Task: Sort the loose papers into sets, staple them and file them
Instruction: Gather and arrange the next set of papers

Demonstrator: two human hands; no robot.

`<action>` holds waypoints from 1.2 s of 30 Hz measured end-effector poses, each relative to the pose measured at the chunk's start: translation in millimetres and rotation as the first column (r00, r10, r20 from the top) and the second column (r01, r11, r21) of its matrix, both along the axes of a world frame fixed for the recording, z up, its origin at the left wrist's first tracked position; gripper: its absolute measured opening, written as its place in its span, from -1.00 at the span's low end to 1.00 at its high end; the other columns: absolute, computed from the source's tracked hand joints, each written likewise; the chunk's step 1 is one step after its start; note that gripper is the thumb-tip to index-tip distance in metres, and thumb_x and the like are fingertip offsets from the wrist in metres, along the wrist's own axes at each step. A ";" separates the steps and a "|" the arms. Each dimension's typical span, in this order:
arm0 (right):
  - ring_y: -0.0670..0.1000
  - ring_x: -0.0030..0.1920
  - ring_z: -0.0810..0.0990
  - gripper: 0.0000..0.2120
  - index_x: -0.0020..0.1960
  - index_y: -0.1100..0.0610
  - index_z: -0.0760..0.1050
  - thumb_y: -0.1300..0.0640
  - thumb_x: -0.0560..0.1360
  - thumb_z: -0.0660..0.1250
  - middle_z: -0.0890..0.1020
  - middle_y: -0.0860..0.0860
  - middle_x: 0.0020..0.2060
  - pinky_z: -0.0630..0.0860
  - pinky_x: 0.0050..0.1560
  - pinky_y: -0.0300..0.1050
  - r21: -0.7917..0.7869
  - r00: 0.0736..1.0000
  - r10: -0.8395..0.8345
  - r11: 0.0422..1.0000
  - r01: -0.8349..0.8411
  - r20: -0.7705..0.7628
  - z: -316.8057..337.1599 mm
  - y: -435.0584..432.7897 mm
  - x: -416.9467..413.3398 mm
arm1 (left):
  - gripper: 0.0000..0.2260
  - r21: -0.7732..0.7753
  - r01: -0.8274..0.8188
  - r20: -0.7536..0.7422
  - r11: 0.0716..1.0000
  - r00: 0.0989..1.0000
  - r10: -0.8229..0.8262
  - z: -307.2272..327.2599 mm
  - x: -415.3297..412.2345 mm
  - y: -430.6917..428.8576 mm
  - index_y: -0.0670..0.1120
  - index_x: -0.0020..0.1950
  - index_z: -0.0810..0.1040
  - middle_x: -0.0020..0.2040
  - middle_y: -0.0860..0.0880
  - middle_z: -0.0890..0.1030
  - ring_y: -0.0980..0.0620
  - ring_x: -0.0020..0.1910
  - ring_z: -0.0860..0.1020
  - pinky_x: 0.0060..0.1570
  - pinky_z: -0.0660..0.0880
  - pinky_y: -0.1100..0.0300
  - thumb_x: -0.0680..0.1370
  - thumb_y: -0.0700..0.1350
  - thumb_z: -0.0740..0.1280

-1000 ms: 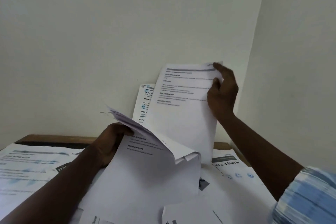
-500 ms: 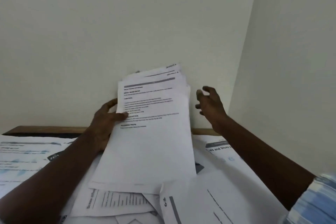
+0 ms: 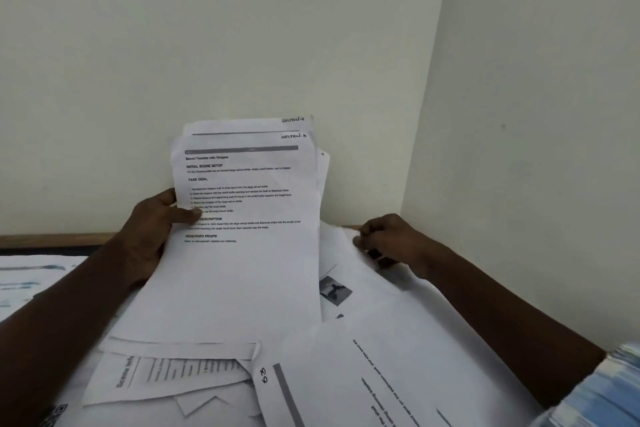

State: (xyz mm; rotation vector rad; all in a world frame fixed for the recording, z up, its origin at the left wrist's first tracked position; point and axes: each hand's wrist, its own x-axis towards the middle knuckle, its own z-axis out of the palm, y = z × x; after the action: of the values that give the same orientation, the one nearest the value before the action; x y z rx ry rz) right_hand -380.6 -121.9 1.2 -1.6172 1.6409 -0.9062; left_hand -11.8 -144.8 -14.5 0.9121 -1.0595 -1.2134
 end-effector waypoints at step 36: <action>0.04 -0.21 0.53 -0.35 0.40 -0.14 0.52 0.49 0.53 0.28 0.74 0.20 -0.05 0.49 -0.16 -0.07 -0.409 0.917 0.170 0.913 -0.009 0.360 4.4 5.6 -4.5 | -0.54 -0.047 0.021 -0.023 0.999 0.999 -0.022 -1.4 -2.3 1.0 -0.23 0.36 0.57 0.23 -0.26 0.67 -0.35 0.15 0.64 -0.02 0.67 -0.16 0.45 -0.42 0.34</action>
State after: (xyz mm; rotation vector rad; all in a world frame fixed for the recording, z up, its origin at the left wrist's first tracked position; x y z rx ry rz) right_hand -385.1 -116.3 5.7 -1.6200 1.1418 -1.4818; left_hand -14.1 -143.8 -15.9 0.8498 -1.0769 -1.2098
